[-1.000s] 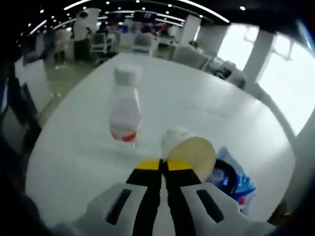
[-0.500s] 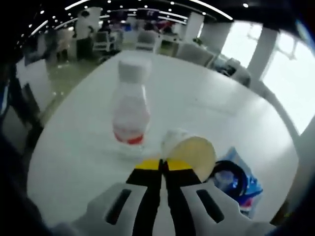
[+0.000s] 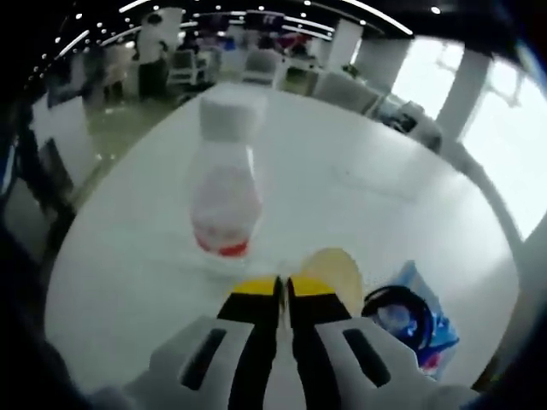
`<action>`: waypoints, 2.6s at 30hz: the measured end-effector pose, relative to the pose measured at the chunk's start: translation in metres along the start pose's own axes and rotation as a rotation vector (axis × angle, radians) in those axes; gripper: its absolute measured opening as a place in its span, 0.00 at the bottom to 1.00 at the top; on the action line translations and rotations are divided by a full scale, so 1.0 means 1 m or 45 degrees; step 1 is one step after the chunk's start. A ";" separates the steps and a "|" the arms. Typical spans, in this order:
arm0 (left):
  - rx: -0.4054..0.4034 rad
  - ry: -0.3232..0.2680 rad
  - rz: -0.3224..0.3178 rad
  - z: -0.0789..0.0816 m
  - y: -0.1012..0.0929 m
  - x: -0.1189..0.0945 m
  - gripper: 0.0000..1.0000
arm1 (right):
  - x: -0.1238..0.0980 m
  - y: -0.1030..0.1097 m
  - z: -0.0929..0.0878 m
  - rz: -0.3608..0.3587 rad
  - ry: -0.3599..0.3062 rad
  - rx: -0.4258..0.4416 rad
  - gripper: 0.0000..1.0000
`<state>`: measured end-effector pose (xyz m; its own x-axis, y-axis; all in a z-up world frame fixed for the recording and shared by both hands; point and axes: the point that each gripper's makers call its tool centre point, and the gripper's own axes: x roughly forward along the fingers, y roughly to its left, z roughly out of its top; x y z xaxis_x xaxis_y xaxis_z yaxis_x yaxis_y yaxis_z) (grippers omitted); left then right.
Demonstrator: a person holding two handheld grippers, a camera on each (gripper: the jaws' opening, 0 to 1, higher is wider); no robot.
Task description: Arrange the tabletop items into an orderly group along one side of the table until the central work area is clear of visible clutter.
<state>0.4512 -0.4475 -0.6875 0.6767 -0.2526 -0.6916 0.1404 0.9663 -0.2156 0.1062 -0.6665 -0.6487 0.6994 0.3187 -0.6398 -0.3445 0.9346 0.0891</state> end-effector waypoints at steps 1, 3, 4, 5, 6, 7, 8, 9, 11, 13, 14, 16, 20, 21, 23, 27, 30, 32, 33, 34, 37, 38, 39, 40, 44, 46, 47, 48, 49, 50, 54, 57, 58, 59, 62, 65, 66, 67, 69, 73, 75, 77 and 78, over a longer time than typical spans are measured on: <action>0.002 0.002 0.000 0.000 0.000 0.000 0.02 | 0.000 0.000 0.000 0.001 0.000 0.000 0.57; -0.001 0.002 0.002 0.000 0.000 0.001 0.02 | 0.000 0.000 0.000 0.002 -0.002 0.001 0.57; -0.001 0.003 0.006 0.000 0.001 0.002 0.02 | 0.000 0.000 0.000 0.002 -0.002 0.002 0.57; -0.005 0.004 0.008 0.001 0.002 0.003 0.01 | 0.000 0.000 0.000 0.001 -0.003 0.002 0.57; -0.007 0.006 0.008 0.003 0.003 0.007 0.01 | 0.000 0.000 0.000 0.000 -0.003 0.003 0.57; -0.010 0.008 0.012 0.004 0.004 0.008 0.01 | -0.001 0.000 0.001 0.000 -0.004 0.003 0.57; -0.015 0.004 0.020 0.004 0.005 0.008 0.01 | -0.001 0.000 0.001 -0.001 -0.005 0.003 0.57; -0.018 0.000 0.023 0.005 0.005 0.008 0.01 | -0.001 0.000 0.001 -0.002 -0.005 0.004 0.57; -0.052 -0.023 0.036 0.008 0.007 0.009 0.01 | -0.001 0.000 0.001 -0.003 -0.006 0.007 0.57; -0.079 -0.032 0.039 0.010 0.007 0.009 0.01 | -0.001 0.000 0.001 -0.003 -0.006 0.007 0.57; -0.089 -0.035 0.041 0.010 0.008 0.011 0.00 | -0.001 0.000 0.001 -0.003 -0.005 0.007 0.57; -0.109 -0.041 0.043 0.011 0.008 0.013 0.00 | -0.001 0.000 0.000 -0.003 -0.004 0.008 0.57; -0.113 -0.064 0.057 0.015 0.009 0.015 0.00 | -0.001 0.000 0.000 -0.002 0.001 0.009 0.57; -0.114 -0.066 0.060 0.016 0.009 0.016 0.00 | -0.001 0.000 0.000 -0.002 0.001 0.009 0.57; -0.123 -0.084 0.069 0.019 0.010 0.017 0.00 | -0.001 0.000 -0.001 -0.002 0.003 0.009 0.57; -0.134 -0.090 0.076 0.020 0.011 0.020 0.00 | -0.001 -0.001 -0.001 -0.002 0.007 0.012 0.57; -0.133 -0.094 0.075 0.020 0.011 0.023 0.00 | -0.001 -0.001 -0.001 -0.006 0.009 0.012 0.57; -0.135 -0.093 0.076 0.019 0.011 0.024 0.00 | -0.001 -0.002 -0.002 -0.010 0.009 0.016 0.57; -0.132 -0.093 0.079 0.020 0.011 0.026 0.00 | -0.001 -0.002 -0.001 -0.012 0.008 0.020 0.57; -0.133 -0.096 0.079 0.020 0.011 0.027 0.00 | -0.001 -0.003 -0.001 -0.012 0.008 0.022 0.57; -0.131 -0.104 0.081 0.021 0.010 0.027 0.01 | -0.001 -0.003 -0.002 -0.010 0.009 0.025 0.57; -0.129 -0.110 0.084 0.022 0.010 0.027 0.01 | -0.001 -0.003 -0.002 -0.011 0.009 0.025 0.57; -0.129 -0.111 0.082 0.023 0.010 0.028 0.01 | -0.001 -0.003 -0.002 -0.010 0.008 0.025 0.57; -0.135 -0.106 0.076 0.022 0.009 0.028 0.01 | -0.001 -0.003 -0.002 -0.010 0.008 0.026 0.57; -0.133 -0.118 0.086 0.022 0.010 0.029 0.01 | -0.001 -0.002 -0.001 -0.009 0.008 0.027 0.57; -0.137 -0.116 0.086 0.022 0.009 0.029 0.01 | -0.001 -0.003 -0.001 -0.010 0.007 0.028 0.57; -0.142 -0.120 0.086 0.022 0.009 0.028 0.01 | -0.001 -0.003 -0.001 -0.011 0.007 0.030 0.57; -0.143 -0.118 0.087 0.022 0.008 0.028 0.01 | -0.001 -0.003 -0.001 -0.010 0.006 0.031 0.57; -0.143 -0.121 0.089 0.022 0.008 0.028 0.01 | -0.001 -0.002 -0.001 -0.009 0.007 0.032 0.57; -0.142 -0.125 0.090 0.022 0.008 0.028 0.01 | -0.001 -0.002 -0.001 -0.009 0.007 0.031 0.57; -0.141 -0.134 0.077 0.024 0.003 0.027 0.03 | -0.001 -0.003 -0.001 -0.014 0.005 0.034 0.57; -0.131 -0.131 0.061 0.024 -0.001 0.026 0.08 | -0.002 -0.003 0.000 -0.014 0.004 0.037 0.57; -0.121 -0.129 0.066 0.024 -0.001 0.026 0.10 | -0.002 -0.003 0.000 -0.014 0.004 0.036 0.57; -0.123 -0.130 0.065 0.024 -0.001 0.026 0.11 | -0.002 -0.003 0.000 -0.014 0.004 0.035 0.57; -0.127 -0.123 0.056 0.022 -0.004 0.024 0.18 | -0.002 -0.003 0.000 -0.013 0.004 0.034 0.57; -0.107 -0.128 0.058 0.023 -0.004 0.021 0.21 | -0.002 -0.003 0.000 -0.010 0.002 0.035 0.57; -0.108 -0.129 0.057 0.023 -0.003 0.021 0.21 | -0.002 -0.002 0.000 -0.010 0.001 0.035 0.57; -0.110 -0.129 0.056 0.024 -0.003 0.019 0.22 | -0.002 -0.002 0.000 -0.008 0.000 0.034 0.56; -0.106 -0.136 0.056 0.025 -0.002 0.015 0.22 | -0.002 -0.002 0.000 -0.006 -0.001 0.033 0.56; -0.079 -0.152 0.072 0.026 -0.001 0.002 0.22 | -0.002 -0.001 0.001 -0.002 -0.007 0.026 0.56; -0.069 -0.155 0.069 0.025 -0.001 -0.003 0.26 | -0.002 -0.001 0.001 -0.001 -0.010 0.025 0.57; -0.058 -0.130 0.029 0.020 -0.006 -0.008 0.29 | -0.002 -0.001 0.002 -0.002 -0.013 0.020 0.57; -0.073 -0.103 -0.002 0.016 -0.009 -0.010 0.32 | -0.002 -0.001 0.002 -0.001 -0.014 0.018 0.57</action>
<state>0.4545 -0.4525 -0.6675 0.7331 -0.2475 -0.6335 0.1018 0.9609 -0.2576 0.1064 -0.6680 -0.6462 0.7067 0.3194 -0.6313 -0.3348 0.9370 0.0993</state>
